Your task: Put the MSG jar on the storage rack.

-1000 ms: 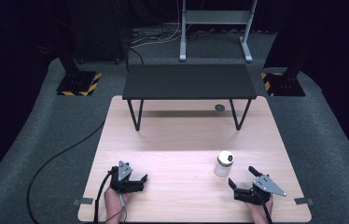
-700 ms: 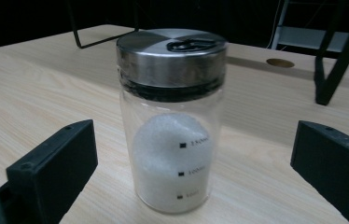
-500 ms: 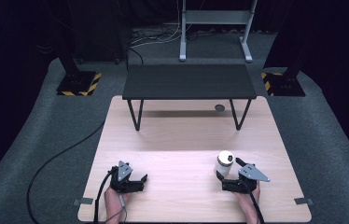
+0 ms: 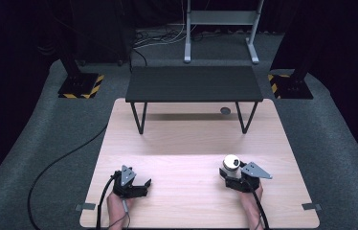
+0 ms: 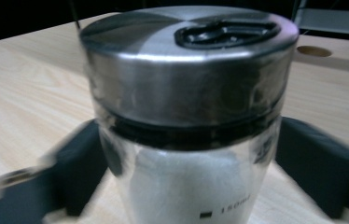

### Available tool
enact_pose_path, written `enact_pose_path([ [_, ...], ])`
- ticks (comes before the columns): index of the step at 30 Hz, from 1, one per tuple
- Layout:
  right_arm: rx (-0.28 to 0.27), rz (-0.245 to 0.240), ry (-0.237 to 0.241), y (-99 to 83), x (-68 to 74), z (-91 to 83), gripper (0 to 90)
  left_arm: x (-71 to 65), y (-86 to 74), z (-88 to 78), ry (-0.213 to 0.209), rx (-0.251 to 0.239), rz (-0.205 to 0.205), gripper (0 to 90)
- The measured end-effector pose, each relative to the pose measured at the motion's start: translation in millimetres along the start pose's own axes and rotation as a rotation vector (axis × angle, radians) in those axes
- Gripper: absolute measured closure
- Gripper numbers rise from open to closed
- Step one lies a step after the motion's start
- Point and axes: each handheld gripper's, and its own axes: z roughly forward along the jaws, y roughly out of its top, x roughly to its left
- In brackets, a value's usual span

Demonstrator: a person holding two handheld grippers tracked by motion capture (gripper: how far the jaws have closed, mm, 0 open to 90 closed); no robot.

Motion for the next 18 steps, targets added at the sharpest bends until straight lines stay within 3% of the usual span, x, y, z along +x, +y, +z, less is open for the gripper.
enact_pose_path([
  [11, 0.000, 0.000, 0.000, 0.0, 0.0, 0.0, 5.8, 0.0, 0.0, 0.1, 0.000, 0.000, 0.000, 5.5],
  [12, 0.002, 0.014, -0.025, 0.8, -3.4, 0.1, 30.1, 0.0, -0.1, 0.1, 0.000, -0.001, 0.000, 5.5],
  [18, -0.001, 0.015, -0.025, 2.1, -2.2, -2.2, 30.1, 0.1, 0.0, 0.1, 0.000, 0.000, 0.002, 5.5],
])
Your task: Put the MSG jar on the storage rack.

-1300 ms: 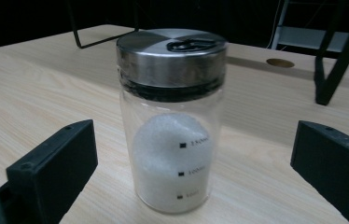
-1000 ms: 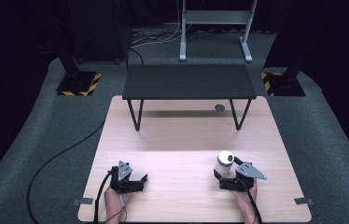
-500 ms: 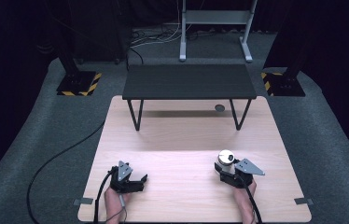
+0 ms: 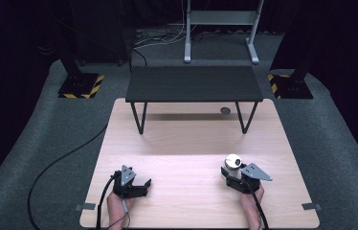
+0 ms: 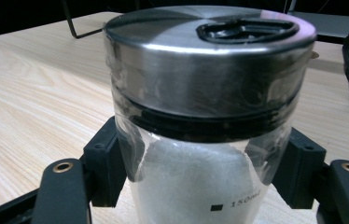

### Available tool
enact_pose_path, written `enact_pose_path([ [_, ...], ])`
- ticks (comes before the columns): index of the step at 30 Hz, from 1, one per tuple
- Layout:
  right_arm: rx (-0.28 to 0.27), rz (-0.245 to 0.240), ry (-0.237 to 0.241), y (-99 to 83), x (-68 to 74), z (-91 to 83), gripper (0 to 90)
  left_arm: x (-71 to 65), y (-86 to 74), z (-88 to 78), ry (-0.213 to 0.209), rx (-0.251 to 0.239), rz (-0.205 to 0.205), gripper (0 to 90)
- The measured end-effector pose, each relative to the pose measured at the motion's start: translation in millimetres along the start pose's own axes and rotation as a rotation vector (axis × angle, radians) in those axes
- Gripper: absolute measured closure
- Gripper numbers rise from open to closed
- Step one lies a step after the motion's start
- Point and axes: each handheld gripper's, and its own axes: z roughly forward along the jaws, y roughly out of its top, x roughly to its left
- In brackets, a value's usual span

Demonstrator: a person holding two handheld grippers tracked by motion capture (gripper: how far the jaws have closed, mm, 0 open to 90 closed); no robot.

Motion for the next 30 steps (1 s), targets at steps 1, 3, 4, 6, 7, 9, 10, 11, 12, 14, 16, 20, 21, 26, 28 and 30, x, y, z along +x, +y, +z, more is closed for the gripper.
enact_pose_path([
  [1, -0.004, 0.004, 0.005, -0.2, -0.6, -0.4, 30.1, 0.2, 0.0, 0.0, -0.001, 0.000, -0.001, 5.5],
  [3, -0.009, 0.004, 0.007, 0.7, 0.0, -1.1, 30.1, 0.0, -0.2, 0.1, -0.001, -0.001, -0.001, 5.5],
  [4, -0.007, 0.002, 0.008, 2.6, 0.5, -1.3, 30.1, 0.1, 0.0, 0.0, 0.000, 0.000, 0.000, 5.5],
  [6, -0.015, -0.008, 0.014, 8.8, 1.8, -3.1, 30.1, -0.1, -0.2, 0.0, 0.000, -0.001, -0.001, 5.5],
  [7, -0.015, -0.008, 0.014, 8.8, 1.8, -3.1, 30.1, -0.1, -0.2, 0.0, 0.000, -0.001, -0.001, 5.5],
  [9, -0.028, -0.011, 0.016, 13.6, 2.9, -5.5, 30.1, 0.0, -0.2, 0.1, 0.000, -0.001, -0.002, 5.5],
  [10, -0.032, -0.014, 0.016, 16.5, 3.5, -6.8, 30.2, -0.1, -0.2, 0.0, 0.000, -0.001, -0.001, 5.5],
  [11, -0.036, -0.016, 0.021, 22.4, 3.4, -8.7, 30.1, 0.0, -0.1, 0.0, 0.000, -0.001, -0.001, 5.5],
  [12, -0.036, -0.016, 0.021, 22.4, 3.4, -8.7, 30.1, -0.1, -0.2, 0.0, 0.000, -0.001, -0.001, 5.5],
  [14, -0.036, -0.021, 0.025, 28.8, 3.3, -10.5, 30.1, -0.2, -0.2, 0.0, 0.001, -0.001, -0.001, 5.5],
  [16, -0.037, -0.022, 0.034, 38.5, 2.3, -12.6, 30.1, -0.1, -0.1, 0.0, 0.000, -0.001, -0.002, 5.5],
  [20, -0.044, -0.024, 0.044, 47.0, 1.5, -14.5, 30.1, -0.2, -0.1, 0.0, 0.001, -0.001, -0.001, 5.5],
  [21, -0.047, -0.024, 0.048, 52.7, 1.6, -15.7, 30.1, -0.2, -0.1, 0.0, 0.000, -0.001, -0.001, 5.5],
  [26, -0.055, -0.026, 0.060, 62.3, 0.5, -16.9, 30.1, -0.1, -0.1, 0.0, 0.001, 0.000, -0.001, 5.5],
  [28, -0.056, -0.031, 0.062, 67.5, 0.8, -17.0, 30.1, -0.2, 0.0, 0.0, 0.001, 0.000, -0.001, 5.5],
  [30, -0.054, -0.040, 0.066, 76.2, 1.3, -16.8, 30.1, -0.1, 0.0, 0.0, 0.000, 0.000, -0.001, 5.5],
])
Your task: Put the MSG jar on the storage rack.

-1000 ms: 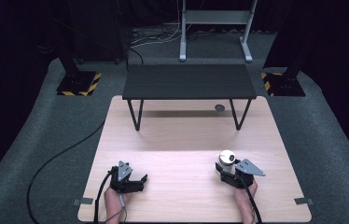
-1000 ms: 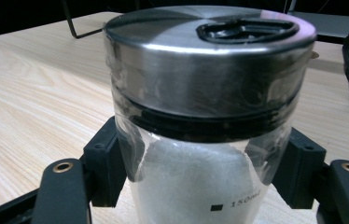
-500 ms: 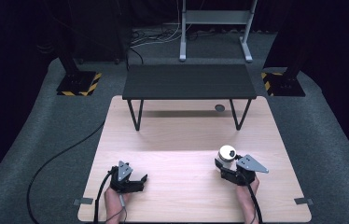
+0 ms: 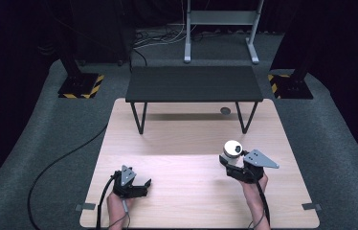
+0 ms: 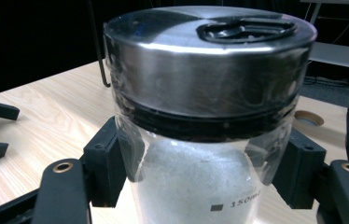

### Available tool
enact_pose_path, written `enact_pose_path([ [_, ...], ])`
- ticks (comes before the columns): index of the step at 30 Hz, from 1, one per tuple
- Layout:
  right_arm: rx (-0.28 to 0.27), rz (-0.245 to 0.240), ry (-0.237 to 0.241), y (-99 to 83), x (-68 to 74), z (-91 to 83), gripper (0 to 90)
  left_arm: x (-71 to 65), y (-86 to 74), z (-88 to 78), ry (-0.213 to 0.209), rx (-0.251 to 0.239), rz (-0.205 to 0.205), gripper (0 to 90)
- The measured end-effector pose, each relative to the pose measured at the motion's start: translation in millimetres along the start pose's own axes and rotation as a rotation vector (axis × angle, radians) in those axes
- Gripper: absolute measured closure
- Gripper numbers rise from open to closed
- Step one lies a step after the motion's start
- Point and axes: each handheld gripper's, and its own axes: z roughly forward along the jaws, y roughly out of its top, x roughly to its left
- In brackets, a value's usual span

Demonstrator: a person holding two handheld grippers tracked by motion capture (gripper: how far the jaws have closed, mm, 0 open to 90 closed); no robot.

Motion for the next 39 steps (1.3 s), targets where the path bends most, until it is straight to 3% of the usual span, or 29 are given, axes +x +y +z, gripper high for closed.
enact_pose_path([
  [11, 0.005, -0.012, 0.018, 28.0, -5.9, 5.0, 30.1, -0.3, -0.2, -0.1, 0.001, -0.001, 0.001, 5.5],
  [21, 0.021, -0.028, 0.040, 65.5, -12.7, 17.6, 30.1, -0.4, -0.3, -0.2, 0.002, -0.001, 0.002, 5.5],
  [39, 0.005, -0.056, 0.096, 133.6, -12.4, 58.1, 30.1, -0.2, -0.1, -0.4, 0.001, 0.000, 0.007, 5.4],
])
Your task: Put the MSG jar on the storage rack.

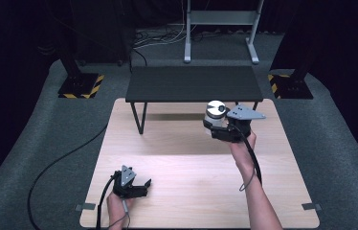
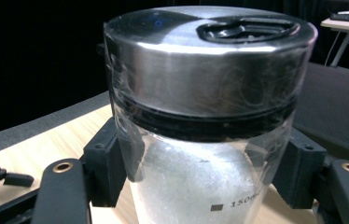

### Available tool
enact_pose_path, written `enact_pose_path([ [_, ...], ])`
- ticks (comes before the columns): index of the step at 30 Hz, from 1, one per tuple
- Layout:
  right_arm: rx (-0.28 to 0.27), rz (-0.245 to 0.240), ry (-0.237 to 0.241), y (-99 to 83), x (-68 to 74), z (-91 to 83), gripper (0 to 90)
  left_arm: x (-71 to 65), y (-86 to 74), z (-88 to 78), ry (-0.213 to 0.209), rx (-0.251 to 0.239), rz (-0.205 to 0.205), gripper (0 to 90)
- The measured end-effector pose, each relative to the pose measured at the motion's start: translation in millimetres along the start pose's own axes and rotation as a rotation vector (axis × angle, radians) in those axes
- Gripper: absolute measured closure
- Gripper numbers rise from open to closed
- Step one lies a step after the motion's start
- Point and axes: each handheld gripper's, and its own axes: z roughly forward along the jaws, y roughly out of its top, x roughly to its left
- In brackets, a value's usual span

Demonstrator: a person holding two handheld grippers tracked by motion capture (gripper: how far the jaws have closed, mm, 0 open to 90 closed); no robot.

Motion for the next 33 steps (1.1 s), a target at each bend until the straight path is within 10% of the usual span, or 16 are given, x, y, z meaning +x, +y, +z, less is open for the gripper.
enact_pose_path([
  [33, 0.050, -0.008, 0.006, 90.0, -9.1, 119.2, 30.1, -0.4, -0.5, 0.1, 0.000, -0.002, -0.004, 5.4],
])
